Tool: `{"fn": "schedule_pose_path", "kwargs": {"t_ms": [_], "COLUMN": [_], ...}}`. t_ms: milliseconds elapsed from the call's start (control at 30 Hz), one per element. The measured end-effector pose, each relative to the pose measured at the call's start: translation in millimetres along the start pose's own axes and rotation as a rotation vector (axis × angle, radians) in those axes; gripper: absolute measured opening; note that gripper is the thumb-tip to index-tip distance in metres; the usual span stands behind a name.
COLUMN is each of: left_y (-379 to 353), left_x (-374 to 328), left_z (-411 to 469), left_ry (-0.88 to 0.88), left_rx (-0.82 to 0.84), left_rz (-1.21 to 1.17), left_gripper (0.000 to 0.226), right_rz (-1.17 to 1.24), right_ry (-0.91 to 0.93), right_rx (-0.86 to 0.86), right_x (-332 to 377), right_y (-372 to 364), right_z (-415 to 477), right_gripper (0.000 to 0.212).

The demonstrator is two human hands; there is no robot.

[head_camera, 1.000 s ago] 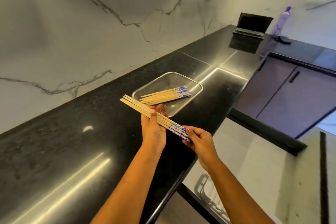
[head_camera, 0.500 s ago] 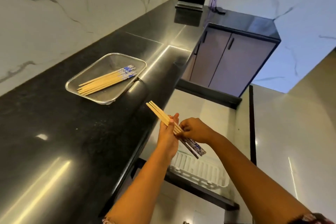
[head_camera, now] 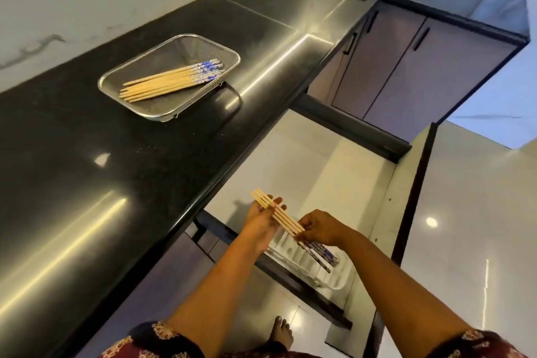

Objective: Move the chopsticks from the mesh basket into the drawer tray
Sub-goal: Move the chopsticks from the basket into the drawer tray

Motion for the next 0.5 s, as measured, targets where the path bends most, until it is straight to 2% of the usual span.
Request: {"fn": "schedule_pose_path", "kwargs": {"t_ms": [33, 133, 167, 233, 267, 367, 433, 500], "left_y": [7, 33, 42, 56, 64, 73, 70, 65], "left_x": [-6, -25, -28, -28, -24, -15, -16, -15], "left_z": [2, 6, 7, 5, 8, 12, 13, 13], "left_ry": [-0.062, -0.236, -0.282, -0.33, -0.335, -0.297, -0.279, -0.266], "left_rx": [-0.098, -0.381, -0.464, -0.588, -0.601, -0.542, -0.526, -0.514], "left_rz": [0.031, 0.083, 0.159, 0.492, 0.626, 0.868, 0.987, 1.103], "left_gripper": [0.024, 0.024, 0.025, 0.028, 0.03, 0.032, 0.033, 0.034], "right_rz": [-0.034, -0.099, -0.107, -0.159, -0.217, -0.312, -0.333, -0.318], "right_ry": [-0.001, -0.003, -0.014, -0.025, -0.021, 0.005, 0.0, -0.045], "right_rx": [0.025, 0.087, 0.116, 0.159, 0.177, 0.224, 0.229, 0.208], "right_x": [-7, -23, -26, -32, -33, -36, -37, -40], "right_y": [-2, -11, -15, -23, -26, -38, -46, -52], "right_z": [0, 3, 3, 5, 6, 13, 17, 20], "right_gripper": [0.022, 0.022, 0.023, 0.017, 0.013, 0.044, 0.04, 0.024]}}
Point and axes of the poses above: each hand's wrist, its own z-axis towards the middle knuckle, its own y-axis out of the back of the hand, x = y × z, the point moved 1 cm from there along z, towards the middle knuckle, and after that the axes turned 12 degrees about y, right-handed, at the moved point
